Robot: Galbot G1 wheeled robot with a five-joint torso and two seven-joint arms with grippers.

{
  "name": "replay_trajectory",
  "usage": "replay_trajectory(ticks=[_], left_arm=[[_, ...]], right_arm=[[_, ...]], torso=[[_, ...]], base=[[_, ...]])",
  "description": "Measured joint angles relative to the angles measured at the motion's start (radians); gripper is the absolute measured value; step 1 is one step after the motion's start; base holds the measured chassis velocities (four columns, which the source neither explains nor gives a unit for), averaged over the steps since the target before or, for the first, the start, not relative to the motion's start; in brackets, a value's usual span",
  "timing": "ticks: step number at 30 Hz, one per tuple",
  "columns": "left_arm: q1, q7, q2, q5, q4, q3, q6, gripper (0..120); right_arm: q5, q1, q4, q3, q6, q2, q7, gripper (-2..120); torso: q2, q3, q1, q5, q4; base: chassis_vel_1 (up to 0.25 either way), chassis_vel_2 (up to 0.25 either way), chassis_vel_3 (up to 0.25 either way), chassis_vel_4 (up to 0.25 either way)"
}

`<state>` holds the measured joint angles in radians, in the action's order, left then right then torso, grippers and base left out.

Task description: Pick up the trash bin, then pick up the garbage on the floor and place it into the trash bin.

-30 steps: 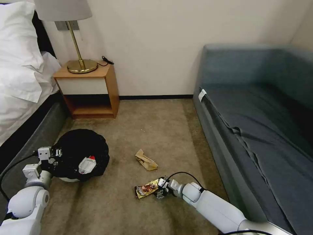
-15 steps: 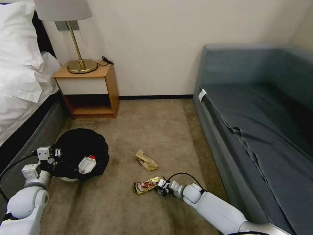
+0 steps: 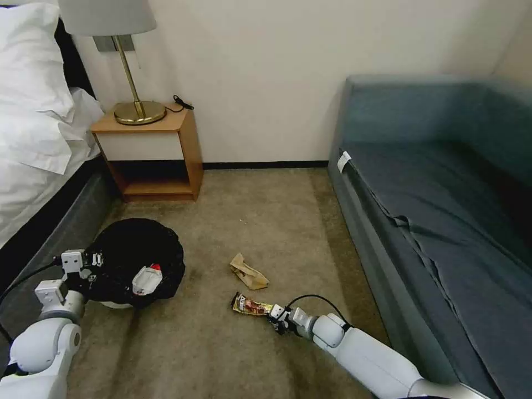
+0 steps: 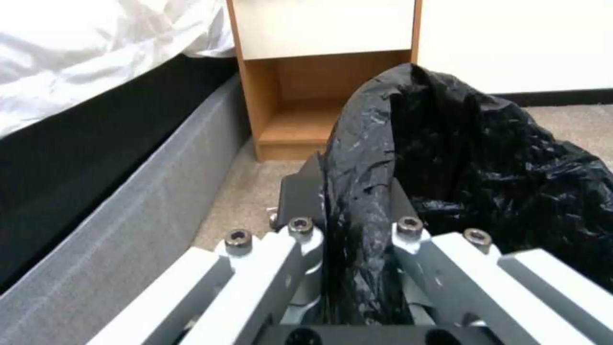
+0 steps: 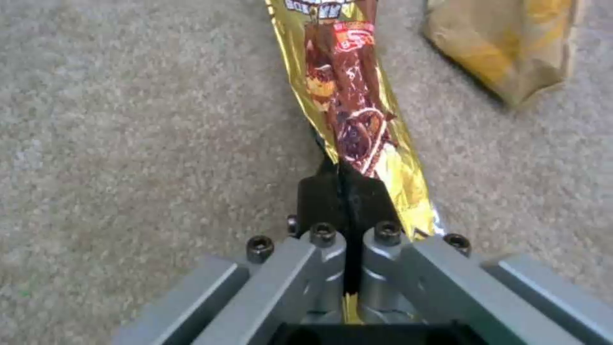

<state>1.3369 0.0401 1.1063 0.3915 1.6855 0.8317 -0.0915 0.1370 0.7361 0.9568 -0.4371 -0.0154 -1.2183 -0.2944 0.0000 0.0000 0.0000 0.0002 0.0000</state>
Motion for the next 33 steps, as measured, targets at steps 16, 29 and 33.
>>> replay_trajectory(ticks=[16,29,33], left_arm=[[0.002,0.012,0.028,-0.028,0.012,-0.021,0.003,7],[0.007,0.016,0.060,-0.056,0.017,-0.032,0.015,7],[0.007,0.017,0.065,-0.063,0.018,-0.042,0.017,7]], right_arm=[[0.005,-0.067,0.124,0.074,-0.034,0.095,0.038,0],[0.037,-0.098,0.204,0.169,-0.080,0.134,0.060,0],[0.085,-0.118,0.253,0.163,-0.095,0.164,0.076,0]], torso=[[0.000,0.000,0.000,-0.0001,0.0001],[0.000,0.000,0.000,0.0000,0.0000],[0.000,0.000,0.000,-0.0002,-0.0001]], base=[[0.000,0.000,0.000,0.000],[0.000,0.000,0.000,0.000],[0.000,0.000,0.000,0.000]])
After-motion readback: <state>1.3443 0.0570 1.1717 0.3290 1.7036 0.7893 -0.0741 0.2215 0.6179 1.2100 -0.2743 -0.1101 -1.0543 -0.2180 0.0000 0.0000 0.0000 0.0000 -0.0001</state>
